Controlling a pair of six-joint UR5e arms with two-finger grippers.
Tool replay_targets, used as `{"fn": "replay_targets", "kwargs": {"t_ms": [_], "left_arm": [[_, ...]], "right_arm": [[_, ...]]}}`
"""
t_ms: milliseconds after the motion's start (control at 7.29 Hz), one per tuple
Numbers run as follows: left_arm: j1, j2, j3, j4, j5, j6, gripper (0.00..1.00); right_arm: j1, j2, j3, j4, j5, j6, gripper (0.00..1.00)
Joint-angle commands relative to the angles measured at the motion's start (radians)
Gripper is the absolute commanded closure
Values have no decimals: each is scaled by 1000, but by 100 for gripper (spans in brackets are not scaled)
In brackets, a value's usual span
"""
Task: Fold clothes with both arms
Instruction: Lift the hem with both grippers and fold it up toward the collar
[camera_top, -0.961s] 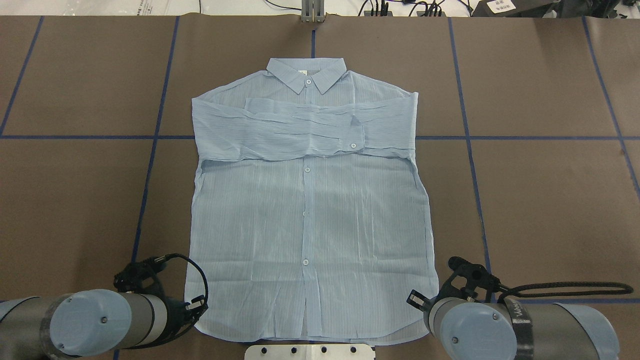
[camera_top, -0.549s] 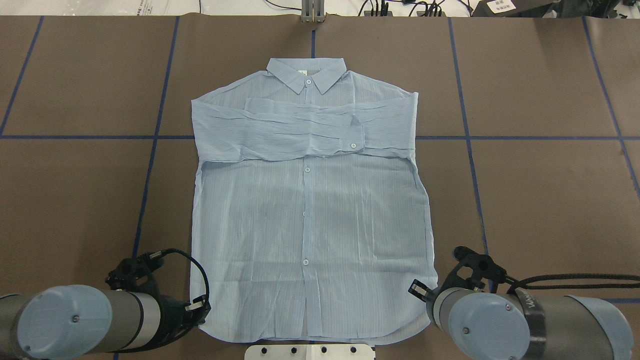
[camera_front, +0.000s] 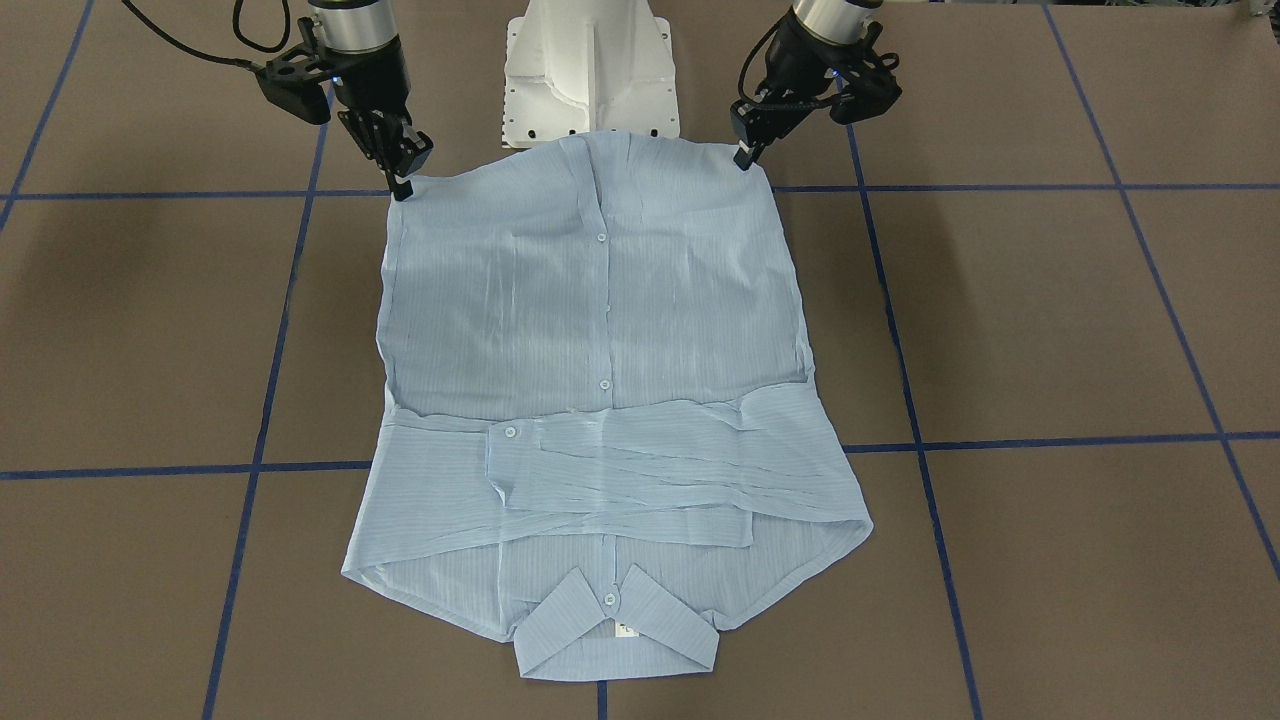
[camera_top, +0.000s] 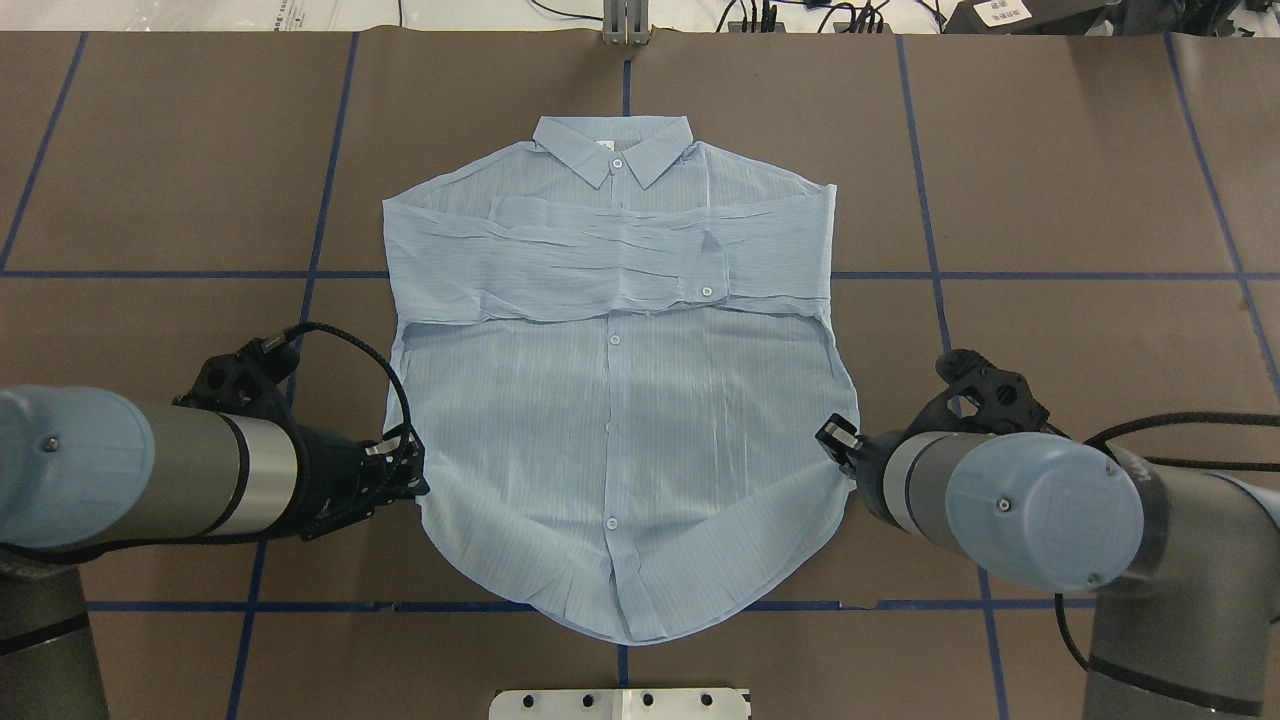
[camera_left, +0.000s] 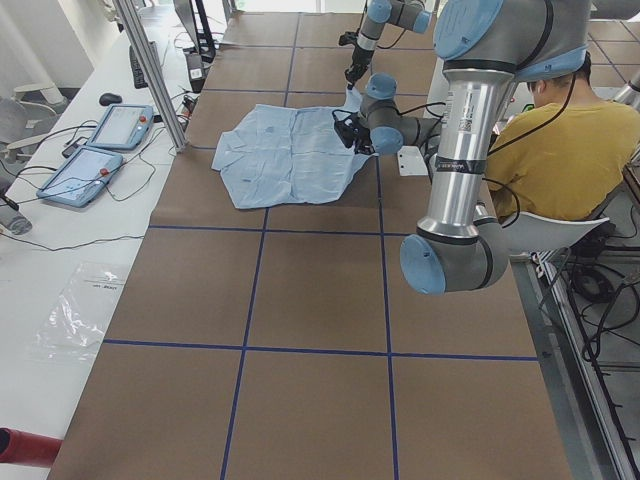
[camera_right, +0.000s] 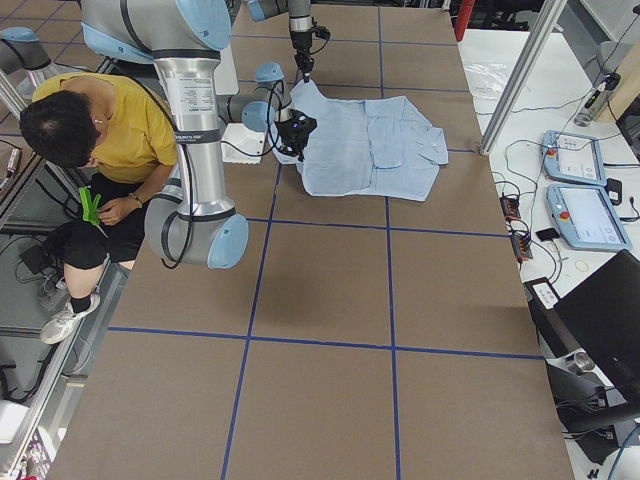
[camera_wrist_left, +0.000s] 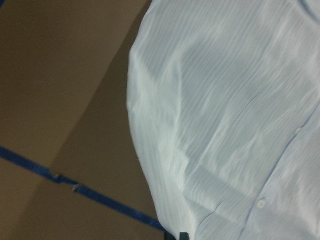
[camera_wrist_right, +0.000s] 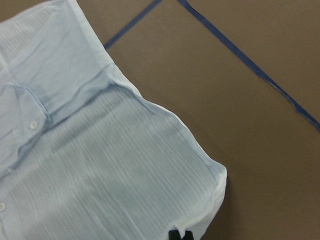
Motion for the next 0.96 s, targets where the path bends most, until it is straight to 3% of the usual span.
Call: {"fn": "replay_targets", "kwargs": {"t_ms": [0, 137, 412, 549, 824], "left_arm": [[-148, -75, 40, 75, -4, 203, 100], [-217, -119, 80, 114, -11, 302, 100], [-306, -197, 227, 102, -25, 369, 100], [-337, -240, 326, 61, -25, 415, 100], [-404, -306, 546, -108, -25, 434, 100]], "right_arm": [[200, 83, -64, 1, 112, -132, 100], [277, 162, -159, 1, 178, -151, 100], [360, 229, -294, 11, 197, -290, 100], [391, 272, -386, 17, 197, -328, 100], [435, 368, -610, 135, 199, -333, 100]]}}
